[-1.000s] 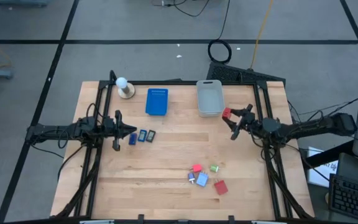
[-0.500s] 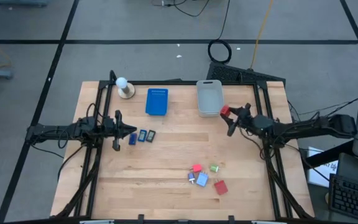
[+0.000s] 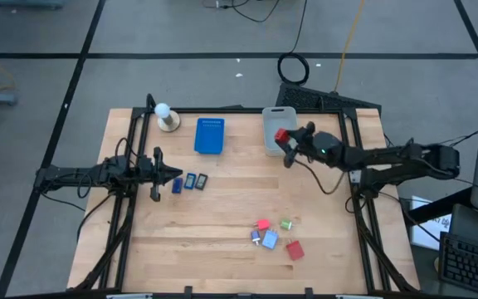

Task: Pick & Place Office items
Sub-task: Put the right red charger adapter into the gray bin

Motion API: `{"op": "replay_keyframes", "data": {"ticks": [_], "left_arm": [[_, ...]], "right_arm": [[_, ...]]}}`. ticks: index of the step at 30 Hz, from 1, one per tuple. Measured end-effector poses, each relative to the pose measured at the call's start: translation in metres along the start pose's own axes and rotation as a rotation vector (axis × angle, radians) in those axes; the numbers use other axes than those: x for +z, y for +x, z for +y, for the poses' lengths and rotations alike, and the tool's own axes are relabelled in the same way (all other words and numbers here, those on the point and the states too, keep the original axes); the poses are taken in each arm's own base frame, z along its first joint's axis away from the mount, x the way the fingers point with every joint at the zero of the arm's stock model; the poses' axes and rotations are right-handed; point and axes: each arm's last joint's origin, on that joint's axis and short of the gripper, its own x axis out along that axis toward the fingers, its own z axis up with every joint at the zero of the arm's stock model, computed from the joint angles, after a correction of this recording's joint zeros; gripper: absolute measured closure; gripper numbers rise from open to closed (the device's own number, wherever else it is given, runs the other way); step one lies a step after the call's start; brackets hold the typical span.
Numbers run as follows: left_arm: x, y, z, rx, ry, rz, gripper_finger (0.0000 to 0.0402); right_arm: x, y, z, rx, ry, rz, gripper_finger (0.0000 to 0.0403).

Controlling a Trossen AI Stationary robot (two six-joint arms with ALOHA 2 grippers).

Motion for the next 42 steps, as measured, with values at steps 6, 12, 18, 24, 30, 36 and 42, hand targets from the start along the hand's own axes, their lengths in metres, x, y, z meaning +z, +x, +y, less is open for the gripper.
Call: {"op": "replay_keyframes", "data": {"ticks": [6, 12, 18, 24, 30, 36, 42], "left_arm": [[0.000, 0.000, 0.000, 0.000, 0.000, 0.000, 0.0380], [0.000, 0.000, 0.000, 0.000, 0.000, 0.000, 0.0380], [0.000, 0.000, 0.000, 0.000, 0.000, 0.000, 0.0380], [0.000, 0.000, 0.000, 0.000, 0.000, 0.000, 0.0380], [0.000, 0.000, 0.000, 0.000, 0.000, 0.000, 0.0380], [0.000, 0.000, 0.000, 0.000, 0.000, 0.000, 0.0380], [0.000, 0.000, 0.000, 0.000, 0.000, 0.000, 0.0380]], "right_arm": [[0.020, 0.024, -0.018, -0.029, 0.014, 0.068, 0.0183], [0.033, 0.043, -0.041, -0.036, 0.053, 0.119, 0.0191], [0.037, 0.062, -0.061, -0.099, 0.068, 0.210, 0.0186], [0.043, 0.084, -0.071, -0.068, 0.090, 0.335, 0.0189], [0.044, 0.104, -0.076, -0.077, 0.070, 0.457, 0.0188], [0.029, 0.117, -0.080, -0.085, 0.075, 0.572, 0.0189], [0.011, 0.125, -0.079, -0.086, 0.078, 0.649, 0.0189]]}}
